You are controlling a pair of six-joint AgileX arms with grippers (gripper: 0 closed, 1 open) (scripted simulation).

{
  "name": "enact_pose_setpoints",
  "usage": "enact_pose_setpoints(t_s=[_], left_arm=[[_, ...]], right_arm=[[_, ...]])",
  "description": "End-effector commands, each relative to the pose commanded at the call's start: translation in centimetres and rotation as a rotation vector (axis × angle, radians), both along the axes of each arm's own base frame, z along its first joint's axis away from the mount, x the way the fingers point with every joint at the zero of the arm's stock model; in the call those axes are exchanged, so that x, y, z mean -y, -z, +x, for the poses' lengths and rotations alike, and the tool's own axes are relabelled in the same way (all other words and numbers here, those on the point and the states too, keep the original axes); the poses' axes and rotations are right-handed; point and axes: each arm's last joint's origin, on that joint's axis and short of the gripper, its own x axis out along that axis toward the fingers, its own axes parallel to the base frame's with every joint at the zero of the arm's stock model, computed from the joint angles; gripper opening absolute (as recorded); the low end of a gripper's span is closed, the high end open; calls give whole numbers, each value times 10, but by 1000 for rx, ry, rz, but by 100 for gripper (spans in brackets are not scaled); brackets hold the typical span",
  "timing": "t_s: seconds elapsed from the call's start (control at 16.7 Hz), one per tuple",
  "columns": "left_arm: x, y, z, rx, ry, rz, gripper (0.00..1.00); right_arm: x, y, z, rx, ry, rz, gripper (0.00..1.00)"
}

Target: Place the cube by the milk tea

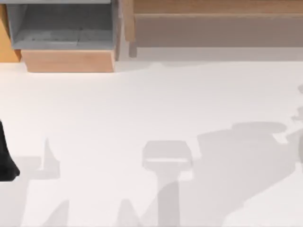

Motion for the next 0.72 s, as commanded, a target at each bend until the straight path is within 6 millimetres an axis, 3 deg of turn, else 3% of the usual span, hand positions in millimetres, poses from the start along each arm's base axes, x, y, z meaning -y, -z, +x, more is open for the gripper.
enact_pose_setpoints(t_s=[0.3,0.72], left_arm=[[0,0,0,0,0,0,100],[0,0,0,0,0,0,100]], right_arm=[[16,18,-37,-269,45,94,0],[17,20,-39,-292,49,102,0]])
